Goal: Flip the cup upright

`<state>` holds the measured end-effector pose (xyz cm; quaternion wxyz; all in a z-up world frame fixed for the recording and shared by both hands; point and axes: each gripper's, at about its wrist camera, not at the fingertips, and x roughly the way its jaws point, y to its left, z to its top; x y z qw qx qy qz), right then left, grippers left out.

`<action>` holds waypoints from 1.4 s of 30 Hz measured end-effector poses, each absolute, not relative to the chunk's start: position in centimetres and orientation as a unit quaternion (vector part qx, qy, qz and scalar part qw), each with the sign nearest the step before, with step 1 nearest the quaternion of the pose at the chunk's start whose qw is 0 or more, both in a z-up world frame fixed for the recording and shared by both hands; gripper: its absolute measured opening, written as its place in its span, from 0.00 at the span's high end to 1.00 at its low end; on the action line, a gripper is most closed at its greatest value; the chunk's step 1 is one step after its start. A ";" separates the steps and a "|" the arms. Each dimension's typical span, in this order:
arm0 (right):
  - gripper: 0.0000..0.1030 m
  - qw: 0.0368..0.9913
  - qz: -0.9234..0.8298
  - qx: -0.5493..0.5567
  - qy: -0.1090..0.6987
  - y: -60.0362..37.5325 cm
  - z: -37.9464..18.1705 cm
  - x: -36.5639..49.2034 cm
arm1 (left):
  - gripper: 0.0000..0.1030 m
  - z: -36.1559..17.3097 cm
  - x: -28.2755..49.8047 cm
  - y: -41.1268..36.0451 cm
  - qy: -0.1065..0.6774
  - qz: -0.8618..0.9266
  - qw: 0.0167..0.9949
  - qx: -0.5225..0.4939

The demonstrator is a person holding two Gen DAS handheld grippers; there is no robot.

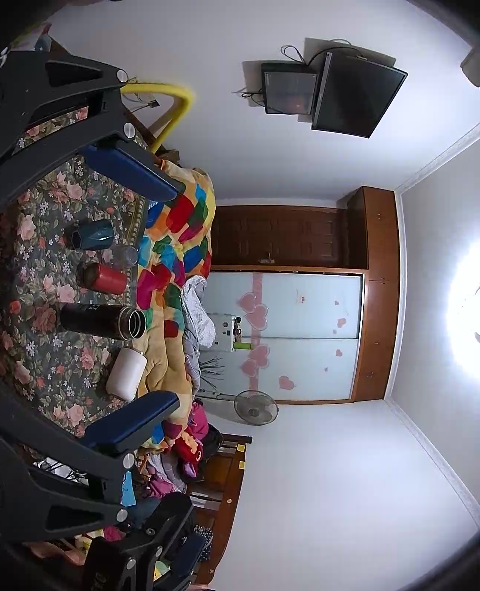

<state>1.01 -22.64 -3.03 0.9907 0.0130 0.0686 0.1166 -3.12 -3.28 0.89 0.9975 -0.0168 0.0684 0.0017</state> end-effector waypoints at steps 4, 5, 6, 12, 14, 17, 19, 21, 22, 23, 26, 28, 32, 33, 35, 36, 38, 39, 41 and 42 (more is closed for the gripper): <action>0.00 0.991 0.118 0.014 0.069 -22.7 -3.0 1.0 | 0.00 0.7 -2.9 -3.3 0.071 0.000 0.997 -0.019; 0.00 0.991 0.118 0.014 0.069 -22.6 -3.1 1.0 | 0.00 0.7 -2.8 -3.3 0.072 0.000 0.997 -0.019; 0.00 0.991 0.117 0.013 0.069 -22.6 -3.1 1.0 | 0.00 0.6 -2.8 -3.3 0.072 0.000 0.997 -0.019; 0.00 0.990 0.118 0.014 0.070 -22.5 -3.2 0.9 | 0.00 0.6 -2.9 -3.3 0.072 0.000 0.997 -0.019; 0.00 0.990 0.119 0.014 0.071 -22.5 -3.2 0.9 | 0.00 0.6 -2.9 -3.3 0.072 -0.001 0.997 -0.019; 0.00 0.990 0.119 0.014 0.071 -22.4 -3.2 0.9 | 0.00 0.5 -2.9 -3.3 0.074 -0.004 0.997 -0.020; 0.00 0.990 0.119 0.013 0.071 -22.4 -3.2 0.9 | 0.00 0.5 -2.9 -3.3 0.074 -0.006 0.997 -0.021; 0.00 0.990 0.119 0.014 0.072 -22.4 -3.3 0.8 | 0.00 0.5 -2.9 -3.3 0.074 -0.008 0.997 -0.021; 0.00 0.990 0.119 0.014 0.072 -22.4 -3.3 0.9 | 0.00 0.5 -2.9 -3.3 0.074 -0.009 0.997 -0.021; 0.00 0.990 0.119 0.014 0.072 -22.5 -3.2 0.8 | 0.00 0.5 -2.9 -3.3 0.074 -0.011 0.997 -0.021; 0.00 0.990 0.119 0.014 0.072 -22.5 -3.2 0.9 | 0.00 0.6 -2.9 -3.2 0.074 -0.014 0.997 -0.021; 0.00 0.990 0.119 0.014 0.072 -22.5 -3.2 0.9 | 0.00 0.6 -2.9 -3.3 0.074 -0.017 0.997 -0.022; 0.00 0.990 0.119 0.014 0.072 -22.5 -3.2 0.9 | 0.00 0.7 -2.8 -3.2 0.075 -0.018 0.997 -0.022; 0.00 0.990 0.119 0.014 0.072 -22.5 -3.2 0.9 | 0.00 0.7 -2.8 -3.2 0.075 -0.018 0.997 -0.022; 0.00 0.990 0.119 0.014 0.072 -22.5 -3.2 1.0 | 0.00 0.7 -2.8 -3.2 0.076 -0.019 0.997 -0.022; 0.00 0.990 0.119 0.014 0.073 -22.5 -3.2 1.0 | 0.00 0.7 -2.8 -3.1 0.076 -0.020 0.997 -0.023; 0.00 0.990 0.119 0.015 0.072 -22.5 -3.2 1.0 | 0.00 0.6 -2.7 -3.0 0.077 -0.020 0.997 -0.023; 0.00 0.990 0.120 0.016 0.073 -22.5 -3.2 1.0 | 0.00 0.6 -2.7 -3.0 0.077 -0.021 0.997 -0.023; 0.00 0.990 0.119 0.017 0.075 -22.4 -3.3 0.9 | 0.00 0.5 -2.6 -2.8 0.079 -0.023 0.996 -0.023; 0.00 0.990 0.119 0.017 0.074 -22.4 -3.3 0.9 | 0.00 0.4 -2.6 -2.7 0.081 -0.025 0.996 -0.025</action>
